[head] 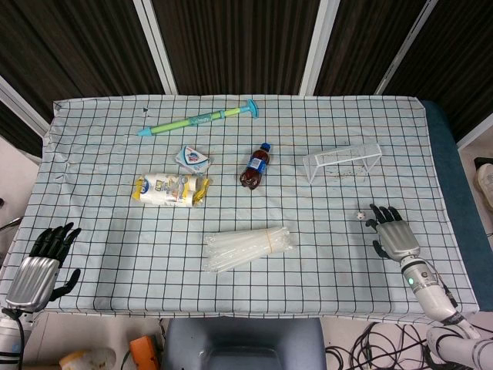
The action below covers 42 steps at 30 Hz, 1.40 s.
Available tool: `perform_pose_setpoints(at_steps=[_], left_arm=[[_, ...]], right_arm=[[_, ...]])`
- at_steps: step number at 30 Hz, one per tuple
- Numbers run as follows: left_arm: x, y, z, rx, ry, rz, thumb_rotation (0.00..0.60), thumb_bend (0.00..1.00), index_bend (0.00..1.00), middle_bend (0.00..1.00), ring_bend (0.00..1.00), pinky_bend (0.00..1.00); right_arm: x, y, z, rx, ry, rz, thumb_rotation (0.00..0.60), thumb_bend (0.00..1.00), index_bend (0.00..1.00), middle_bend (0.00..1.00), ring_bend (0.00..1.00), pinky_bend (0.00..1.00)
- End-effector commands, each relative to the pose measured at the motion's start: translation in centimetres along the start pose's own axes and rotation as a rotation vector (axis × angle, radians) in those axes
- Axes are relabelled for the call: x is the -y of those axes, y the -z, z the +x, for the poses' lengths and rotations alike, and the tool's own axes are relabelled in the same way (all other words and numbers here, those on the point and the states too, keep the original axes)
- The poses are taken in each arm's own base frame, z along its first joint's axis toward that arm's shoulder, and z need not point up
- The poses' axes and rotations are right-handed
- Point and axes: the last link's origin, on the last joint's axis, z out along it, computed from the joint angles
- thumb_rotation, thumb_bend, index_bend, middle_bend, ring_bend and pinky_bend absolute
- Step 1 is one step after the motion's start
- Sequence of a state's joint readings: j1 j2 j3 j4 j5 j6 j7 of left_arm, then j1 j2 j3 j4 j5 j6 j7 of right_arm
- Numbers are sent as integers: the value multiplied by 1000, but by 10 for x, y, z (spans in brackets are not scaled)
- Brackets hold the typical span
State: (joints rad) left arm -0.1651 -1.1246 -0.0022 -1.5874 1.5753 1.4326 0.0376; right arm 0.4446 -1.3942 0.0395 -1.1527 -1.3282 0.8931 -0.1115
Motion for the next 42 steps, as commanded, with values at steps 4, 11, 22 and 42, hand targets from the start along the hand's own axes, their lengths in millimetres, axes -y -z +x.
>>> perform_pose_setpoints(at_steps=[4, 11, 22, 42], left_arm=[[1, 0, 0, 1, 1, 6, 600, 400, 0, 0, 0, 72], [1, 1, 1, -3, 2, 6, 600, 398, 0, 0, 0, 73], [0, 0, 1, -9, 0, 0, 600, 398, 0, 0, 0, 72], [-1, 2, 2, -17, -1, -5, 600, 399, 0, 0, 0, 73]], right_arm=[[-1, -1, 0, 4, 2, -3, 600, 598, 413, 0, 0, 0], [2, -7, 0, 14, 9, -1, 600, 598, 411, 0, 0, 0], [3, -23, 19, -119, -66, -42, 600, 598, 0, 0, 0, 0], [-15, 42, 31, -238, -66, -28, 600, 597, 0, 0, 0, 0]])
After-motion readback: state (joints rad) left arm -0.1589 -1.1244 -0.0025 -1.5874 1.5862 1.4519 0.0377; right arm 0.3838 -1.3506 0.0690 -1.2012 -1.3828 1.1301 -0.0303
